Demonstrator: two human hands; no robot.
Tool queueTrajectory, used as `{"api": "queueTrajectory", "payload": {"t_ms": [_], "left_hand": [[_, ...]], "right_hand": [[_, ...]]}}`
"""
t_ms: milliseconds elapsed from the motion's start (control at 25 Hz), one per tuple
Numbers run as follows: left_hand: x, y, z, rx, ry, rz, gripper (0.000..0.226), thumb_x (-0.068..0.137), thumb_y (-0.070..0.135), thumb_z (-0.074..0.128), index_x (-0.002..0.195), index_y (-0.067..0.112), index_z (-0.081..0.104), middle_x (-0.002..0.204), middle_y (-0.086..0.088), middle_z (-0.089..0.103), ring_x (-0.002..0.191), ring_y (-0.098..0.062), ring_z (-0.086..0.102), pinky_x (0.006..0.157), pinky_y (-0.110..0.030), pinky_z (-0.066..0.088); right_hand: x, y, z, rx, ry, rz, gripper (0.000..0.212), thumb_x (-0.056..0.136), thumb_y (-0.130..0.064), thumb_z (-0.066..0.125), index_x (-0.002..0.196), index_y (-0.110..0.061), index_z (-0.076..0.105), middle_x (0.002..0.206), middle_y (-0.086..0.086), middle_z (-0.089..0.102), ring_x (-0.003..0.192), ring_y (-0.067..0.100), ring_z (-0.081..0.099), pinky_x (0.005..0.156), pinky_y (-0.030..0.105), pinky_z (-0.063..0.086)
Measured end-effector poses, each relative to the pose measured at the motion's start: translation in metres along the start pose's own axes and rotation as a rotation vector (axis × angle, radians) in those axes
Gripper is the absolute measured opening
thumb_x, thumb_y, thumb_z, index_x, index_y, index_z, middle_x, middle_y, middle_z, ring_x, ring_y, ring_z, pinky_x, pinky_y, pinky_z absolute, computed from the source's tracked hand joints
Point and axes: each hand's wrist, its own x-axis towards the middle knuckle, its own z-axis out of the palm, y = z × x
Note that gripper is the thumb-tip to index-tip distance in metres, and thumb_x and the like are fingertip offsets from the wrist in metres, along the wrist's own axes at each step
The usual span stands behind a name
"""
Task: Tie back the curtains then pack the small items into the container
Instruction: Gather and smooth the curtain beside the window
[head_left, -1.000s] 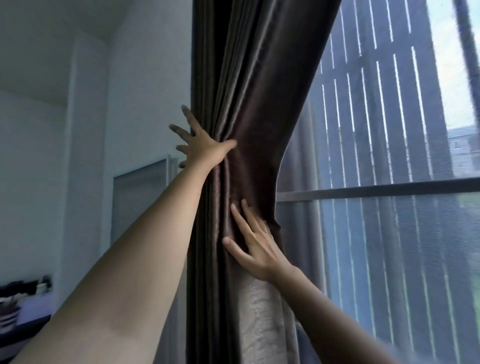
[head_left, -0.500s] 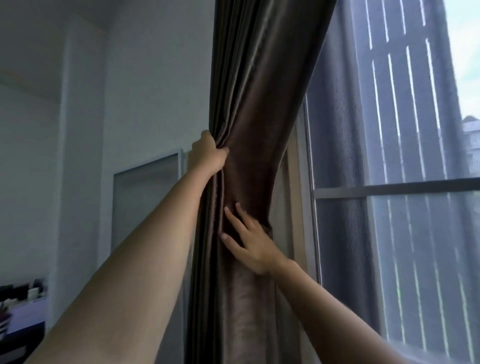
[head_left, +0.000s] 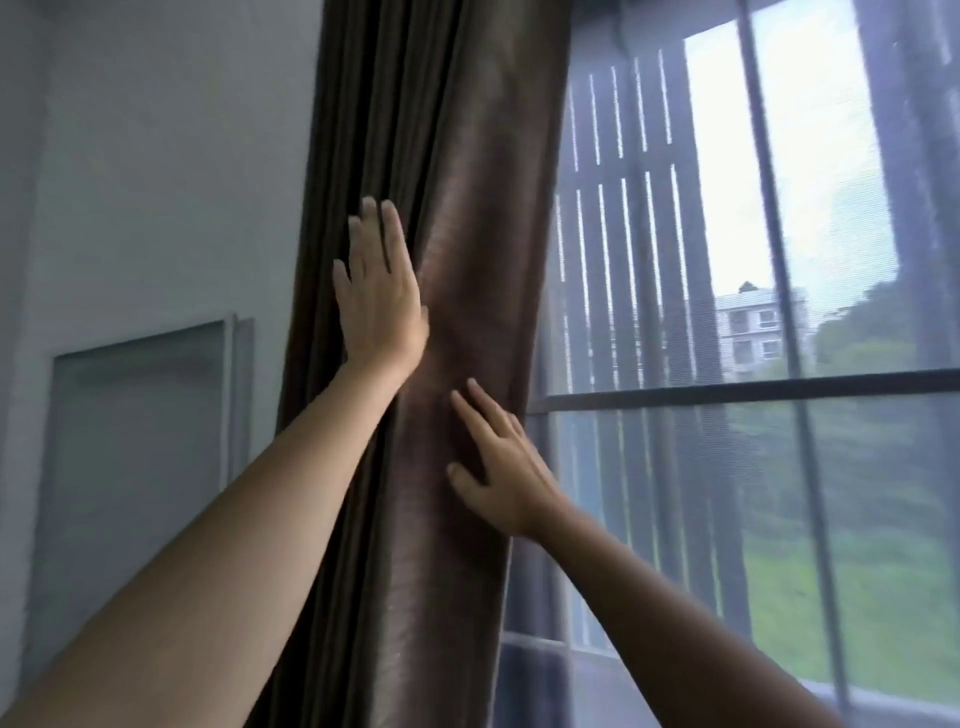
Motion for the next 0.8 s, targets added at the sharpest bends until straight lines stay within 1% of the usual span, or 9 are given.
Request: {"api": "queueTrajectory", "payload": {"t_ms": [80, 160, 200, 280, 360, 440, 560, 680, 800], "left_hand": [[0.002, 0.04, -0.01, 0.006, 0.021, 0.103, 0.088, 0.084, -0.008, 0.055, 0.15, 0.007, -0.003, 0.159, -0.014, -0.002, 0.146, -0.032, 0.002, 0.114, -0.052, 0.013], [0.0, 0.085, -0.023, -0.062, 0.02, 0.198, 0.082, 0.084, -0.011, 0.047, 0.15, 0.005, 0.001, 0.159, -0.015, 0.0, 0.146, -0.033, 0.001, 0.115, -0.052, 0.01], [-0.002, 0.109, -0.029, -0.132, 0.027, 0.218, 0.077, 0.085, -0.009, 0.045, 0.15, 0.004, 0.004, 0.159, -0.016, 0.002, 0.146, -0.034, 0.003, 0.115, -0.051, 0.011], [-0.009, 0.162, -0.041, -0.342, 0.03, 0.191, 0.068, 0.088, -0.004, 0.037, 0.149, 0.003, 0.01, 0.158, -0.017, 0.006, 0.146, -0.032, 0.007, 0.117, -0.048, 0.014], [-0.021, 0.219, -0.055, -0.568, -0.021, 0.125, 0.062, 0.093, 0.007, 0.035, 0.15, 0.005, 0.009, 0.159, -0.016, 0.004, 0.147, -0.028, 0.006, 0.118, -0.044, 0.013], [-0.036, 0.27, -0.067, -0.753, -0.074, 0.065, 0.061, 0.097, 0.019, 0.034, 0.15, 0.007, 0.007, 0.159, -0.013, 0.0, 0.147, -0.025, 0.004, 0.119, -0.043, 0.013], [-0.061, 0.335, -0.077, -0.885, -0.093, 0.015, 0.061, 0.099, 0.027, 0.033, 0.151, 0.009, 0.006, 0.16, -0.01, 0.0, 0.147, -0.023, 0.005, 0.119, -0.039, 0.013], [-0.089, 0.399, -0.085, -0.988, -0.152, -0.003, 0.062, 0.1, 0.027, 0.036, 0.151, 0.007, 0.007, 0.159, -0.012, 0.003, 0.147, -0.023, 0.007, 0.118, -0.035, 0.013], [-0.112, 0.454, -0.092, -1.075, -0.215, 0.038, 0.064, 0.098, 0.029, 0.037, 0.15, 0.004, 0.009, 0.159, -0.015, 0.006, 0.146, -0.027, 0.011, 0.117, -0.038, 0.018]], "right_hand": [[-0.026, 0.01, -0.043, -0.075, 0.043, 0.049, 0.076, 0.087, -0.03, 0.054, 0.15, -0.021, 0.013, 0.16, 0.0, 0.001, 0.145, 0.023, 0.011, 0.116, 0.037, 0.019], [-0.057, 0.022, -0.091, -0.191, 0.088, 0.12, 0.077, 0.088, -0.035, 0.055, 0.15, -0.021, 0.012, 0.16, 0.0, 0.0, 0.145, 0.024, 0.01, 0.115, 0.04, 0.018], [-0.072, 0.028, -0.114, -0.249, 0.11, 0.151, 0.077, 0.088, -0.037, 0.055, 0.15, -0.022, 0.011, 0.16, 0.0, -0.001, 0.145, 0.024, 0.009, 0.115, 0.039, 0.017], [-0.105, 0.037, -0.162, -0.35, 0.156, 0.215, 0.077, 0.089, -0.04, 0.053, 0.15, -0.022, 0.01, 0.16, 0.001, -0.002, 0.145, 0.024, 0.007, 0.115, 0.037, 0.013], [-0.146, 0.044, -0.212, -0.427, 0.195, 0.286, 0.076, 0.09, -0.042, 0.051, 0.15, -0.018, 0.011, 0.16, 0.004, 0.0, 0.146, 0.023, 0.006, 0.116, 0.036, 0.009], [-0.19, 0.05, -0.253, -0.504, 0.23, 0.343, 0.075, 0.089, -0.044, 0.049, 0.149, -0.014, 0.015, 0.159, 0.008, 0.007, 0.146, 0.024, 0.009, 0.117, 0.038, 0.01], [-0.253, 0.056, -0.3, -0.661, 0.259, 0.411, 0.075, 0.085, -0.048, 0.045, 0.147, -0.012, 0.022, 0.157, 0.013, 0.018, 0.144, 0.029, 0.018, 0.117, 0.044, 0.014], [-0.309, 0.064, -0.344, -0.821, 0.299, 0.507, 0.075, 0.083, -0.048, 0.047, 0.146, -0.012, 0.025, 0.155, 0.015, 0.022, 0.143, 0.033, 0.021, 0.114, 0.048, 0.014], [-0.347, 0.076, -0.382, -0.977, 0.357, 0.578, 0.079, 0.082, -0.048, 0.052, 0.146, -0.012, 0.022, 0.154, 0.017, 0.023, 0.142, 0.035, 0.021, 0.113, 0.046, 0.009]]}}
